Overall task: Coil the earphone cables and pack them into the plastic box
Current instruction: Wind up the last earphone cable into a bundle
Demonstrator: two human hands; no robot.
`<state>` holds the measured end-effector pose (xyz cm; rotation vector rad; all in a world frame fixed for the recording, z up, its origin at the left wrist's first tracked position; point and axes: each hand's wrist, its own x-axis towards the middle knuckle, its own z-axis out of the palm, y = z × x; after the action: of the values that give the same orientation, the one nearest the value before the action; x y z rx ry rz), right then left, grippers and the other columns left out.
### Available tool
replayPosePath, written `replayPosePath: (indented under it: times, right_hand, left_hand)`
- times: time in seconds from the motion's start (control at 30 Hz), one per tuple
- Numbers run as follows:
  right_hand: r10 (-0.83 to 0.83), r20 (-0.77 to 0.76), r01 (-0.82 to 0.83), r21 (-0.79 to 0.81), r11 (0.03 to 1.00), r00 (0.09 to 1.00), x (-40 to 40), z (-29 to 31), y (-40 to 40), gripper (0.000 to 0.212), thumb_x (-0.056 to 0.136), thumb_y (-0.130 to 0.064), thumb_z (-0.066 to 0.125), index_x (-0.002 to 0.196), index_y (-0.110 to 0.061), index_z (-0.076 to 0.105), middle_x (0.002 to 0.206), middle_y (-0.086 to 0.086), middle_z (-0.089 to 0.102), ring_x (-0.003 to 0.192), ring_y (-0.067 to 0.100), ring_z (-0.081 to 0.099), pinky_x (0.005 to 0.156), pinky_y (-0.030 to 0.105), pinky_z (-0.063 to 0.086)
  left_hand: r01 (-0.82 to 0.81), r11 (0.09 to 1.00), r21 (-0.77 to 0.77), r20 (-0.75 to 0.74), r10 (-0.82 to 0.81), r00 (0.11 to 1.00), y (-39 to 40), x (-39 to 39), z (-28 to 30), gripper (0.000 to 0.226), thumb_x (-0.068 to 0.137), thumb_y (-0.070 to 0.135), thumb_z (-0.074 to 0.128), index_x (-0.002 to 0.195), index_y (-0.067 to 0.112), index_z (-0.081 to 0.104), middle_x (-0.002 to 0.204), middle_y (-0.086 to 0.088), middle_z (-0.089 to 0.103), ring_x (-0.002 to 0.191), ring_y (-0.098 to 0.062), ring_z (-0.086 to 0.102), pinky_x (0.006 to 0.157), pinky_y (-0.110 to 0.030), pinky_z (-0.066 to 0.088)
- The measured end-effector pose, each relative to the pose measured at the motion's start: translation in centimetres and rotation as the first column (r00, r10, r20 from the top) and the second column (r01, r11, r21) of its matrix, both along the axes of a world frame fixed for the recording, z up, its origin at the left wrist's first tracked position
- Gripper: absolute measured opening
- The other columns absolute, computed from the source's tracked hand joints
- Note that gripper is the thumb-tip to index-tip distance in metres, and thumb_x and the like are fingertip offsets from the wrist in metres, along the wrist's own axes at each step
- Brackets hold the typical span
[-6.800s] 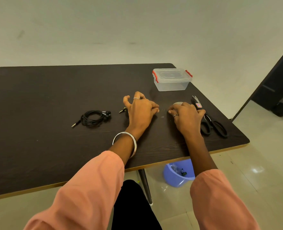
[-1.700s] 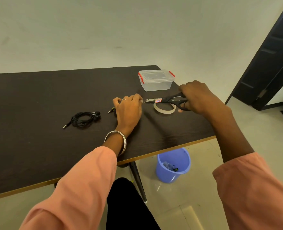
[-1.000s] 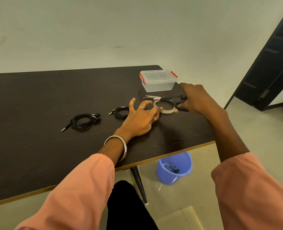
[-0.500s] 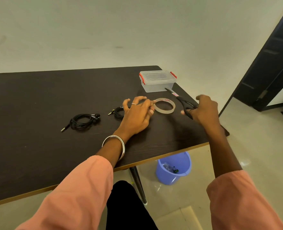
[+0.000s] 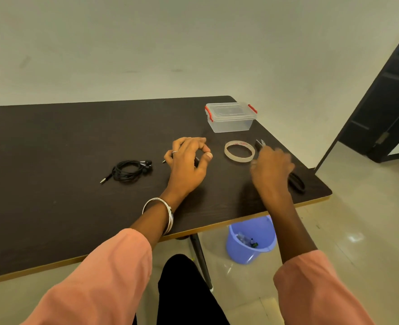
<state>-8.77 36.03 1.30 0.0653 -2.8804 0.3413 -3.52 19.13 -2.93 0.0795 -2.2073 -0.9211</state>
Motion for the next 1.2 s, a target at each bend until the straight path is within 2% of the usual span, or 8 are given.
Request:
replayPosePath:
  times: [0.07, 0.13, 0.33, 0.47, 0.63, 0.87, 1.0, 1.2]
  right_hand:
    - [0.32, -0.009, -0.306, -0.322, 0.896, 0.947, 0.5, 0.6, -1.8, 0.04, 0.085, -0.023, 0.071, 0.122, -0.01, 0.061, 0.115, 0.009, 0.063, 0.109, 0.026, 0.058, 0.093, 0.037, 0.049]
    - [0.611, -0.02, -0.494, -0.609, 0.62, 0.791, 1.9, 1.0, -3.6, 0.046, 0.078, -0.021, 0.077, 0.121, -0.013, 0.062, 0.105, 0.001, 0.065, 0.099, 0.017, 0.062, 0.087, 0.027, 0.052]
    - [0.751, -0.18, -0.595, -0.734, 0.327, 0.635, 2.9, 0.0, -8.0, 0.041, 0.074, -0.01, 0.079, 0.113, -0.013, 0.067, 0.098, 0.004, 0.071, 0.091, 0.015, 0.068, 0.08, 0.028, 0.057]
    - [0.762, -0.223, -0.621, -0.731, 0.282, 0.608, 3.2, -0.3, -10.6, 0.019, 0.08, -0.005, 0.073, 0.097, -0.013, 0.073, 0.084, 0.003, 0.073, 0.08, 0.014, 0.071, 0.074, 0.03, 0.059]
    - [0.765, -0.232, -0.652, -0.697, 0.299, 0.6, 3.6, -0.2, -13.3, 0.01, 0.085, -0.006, 0.069, 0.09, -0.014, 0.075, 0.072, -0.009, 0.068, 0.062, -0.004, 0.061, 0.057, 0.01, 0.045]
    - [0.761, -0.188, -0.623, -0.708, 0.334, 0.621, 3.5, 0.2, -17.3, 0.012, 0.086, -0.002, 0.065, 0.083, -0.011, 0.072, 0.073, -0.007, 0.067, 0.066, -0.002, 0.061, 0.064, 0.009, 0.048]
    - [0.755, -0.128, -0.553, -0.76, 0.343, 0.643, 2.6, 0.2, -19.1, 0.012, 0.086, -0.005, 0.066, 0.082, -0.014, 0.073, 0.075, -0.01, 0.068, 0.07, 0.001, 0.062, 0.061, 0.013, 0.047]
    - [0.791, -0.126, -0.616, -0.704, 0.354, 0.599, 2.4, -1.7, -20.8, 0.016, 0.085, -0.005, 0.068, 0.095, -0.017, 0.072, 0.092, -0.007, 0.069, 0.087, 0.006, 0.065, 0.079, 0.019, 0.053]
  left_hand:
    - [-0.025, 1.0, 0.006, -0.01, 0.025, 1.0, -0.5, 0.8, 0.1, 0.006, 0.083, 0.031, 0.058, 0.087, 0.028, 0.062, 0.12, 0.015, 0.061, 0.122, -0.012, 0.039, 0.088, -0.036, 0.02]
    - [-0.052, 0.999, 0.008, -0.023, 0.052, 0.998, -1.4, 1.8, 0.2, 0.006, 0.083, 0.032, 0.059, 0.085, 0.029, 0.063, 0.12, 0.015, 0.061, 0.121, -0.013, 0.04, 0.09, -0.042, 0.026]
    - [-0.109, 0.989, 0.101, 0.05, 0.104, 0.993, -5.2, 4.8, 0.5, 0.014, 0.084, 0.042, 0.056, 0.083, 0.036, 0.068, 0.123, 0.02, 0.058, 0.12, -0.011, 0.035, 0.097, -0.048, 0.029]
    - [-0.131, 0.971, 0.201, 0.1, 0.113, 0.989, -7.6, 6.0, 0.9, 0.017, 0.092, 0.029, 0.058, 0.084, 0.038, 0.07, 0.122, 0.024, 0.057, 0.118, -0.006, 0.032, 0.103, -0.046, 0.028]
    - [-0.067, 0.904, 0.422, 0.129, 0.013, 0.992, -11.0, 7.1, 1.0, 0.022, 0.083, 0.04, 0.053, 0.081, 0.043, 0.075, 0.117, 0.025, 0.06, 0.126, -0.011, 0.044, 0.109, -0.049, 0.031]
    - [-0.241, 0.823, 0.515, 0.2, 0.158, 0.967, -14.8, 7.3, 1.9, 0.015, 0.075, 0.047, 0.058, 0.08, 0.054, 0.07, 0.106, 0.022, 0.068, 0.118, -0.01, 0.054, 0.111, -0.057, 0.024]
    - [-0.444, 0.861, 0.248, 0.334, 0.354, 0.874, -16.7, 7.8, 1.3, 0.019, 0.088, 0.042, 0.061, 0.105, 0.04, 0.069, 0.121, 0.011, 0.063, 0.13, -0.019, 0.039, 0.103, -0.049, 0.016]
    - [-0.336, 0.931, -0.139, 0.425, 0.363, 0.829, -17.0, 8.0, -0.2, 0.032, 0.085, 0.055, 0.058, 0.11, 0.038, 0.068, 0.12, 0.015, 0.059, 0.123, -0.018, 0.035, 0.088, -0.039, 0.021]
